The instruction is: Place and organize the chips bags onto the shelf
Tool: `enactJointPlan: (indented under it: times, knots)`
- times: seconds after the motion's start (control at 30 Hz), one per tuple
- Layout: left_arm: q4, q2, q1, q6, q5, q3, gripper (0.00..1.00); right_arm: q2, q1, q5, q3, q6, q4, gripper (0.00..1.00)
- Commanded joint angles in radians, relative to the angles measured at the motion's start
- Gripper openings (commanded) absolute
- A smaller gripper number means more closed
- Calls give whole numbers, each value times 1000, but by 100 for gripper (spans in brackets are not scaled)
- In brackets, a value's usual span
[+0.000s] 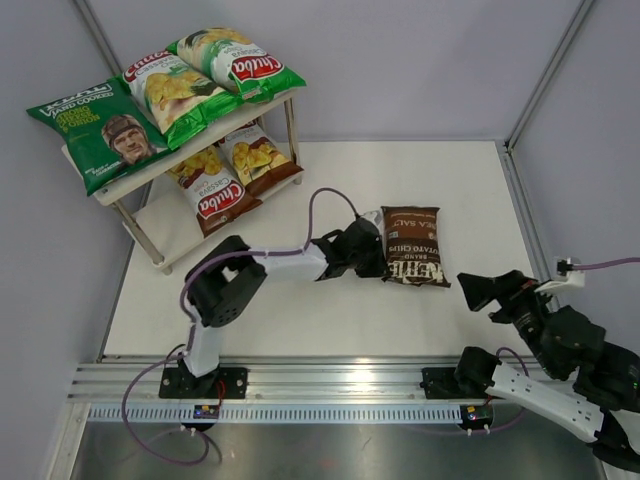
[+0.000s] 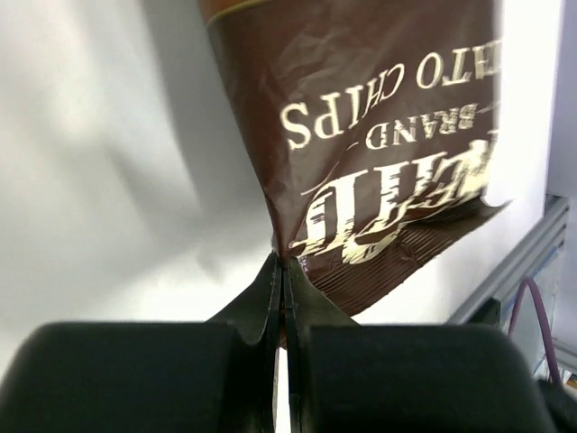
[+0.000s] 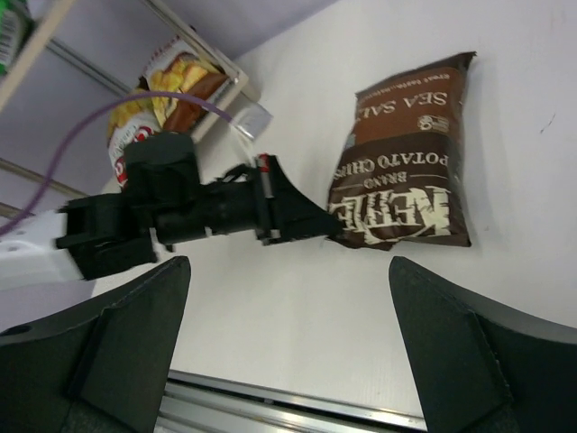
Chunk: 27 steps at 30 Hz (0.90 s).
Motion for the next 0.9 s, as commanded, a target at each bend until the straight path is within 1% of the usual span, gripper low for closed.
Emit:
enactJointPlan:
  times: [0.0,0.07,0.1,0.13,0.17,0.23,0.27,0.33,0.37,0.47,0.63,0.73,0.87]
  knots:
    - [189,-205,10,-9,-86,-162,0,62,23,7,-93,125,73,99]
    - [242,-299,9,-32,-104,-231,0,68,23,-15,-159,200,139,99]
    - [255,-332,9,-39,-107,-299,0,73,21,-26,-181,235,159,99]
    - [290,-358,9,-48,-107,-327,0,76,23,-56,-226,276,205,99]
    - [309,-411,9,-71,-144,-362,0,74,21,-73,-253,348,233,99]
    - [381,-453,7,-91,-158,-443,0,73,21,-121,-302,424,311,99]
    - [400,-475,7,-107,-167,-460,0,74,21,-134,-351,482,342,100]
    - [444,-524,-5,-118,-182,-504,0,90,21,-168,-391,533,418,100]
    - [458,-539,-11,-125,-207,-515,0,100,21,-176,-418,589,440,100]
    - [481,-584,-42,-104,-247,-531,0,149,21,-193,-457,684,517,99]
    - [530,-639,-97,-88,-290,-566,0,215,21,-181,-492,763,616,99]
    - [555,-665,-120,-76,-307,-597,0,235,21,-161,-506,835,630,99]
    - [591,-703,-142,-59,-314,-643,0,234,23,-118,-520,887,627,98]
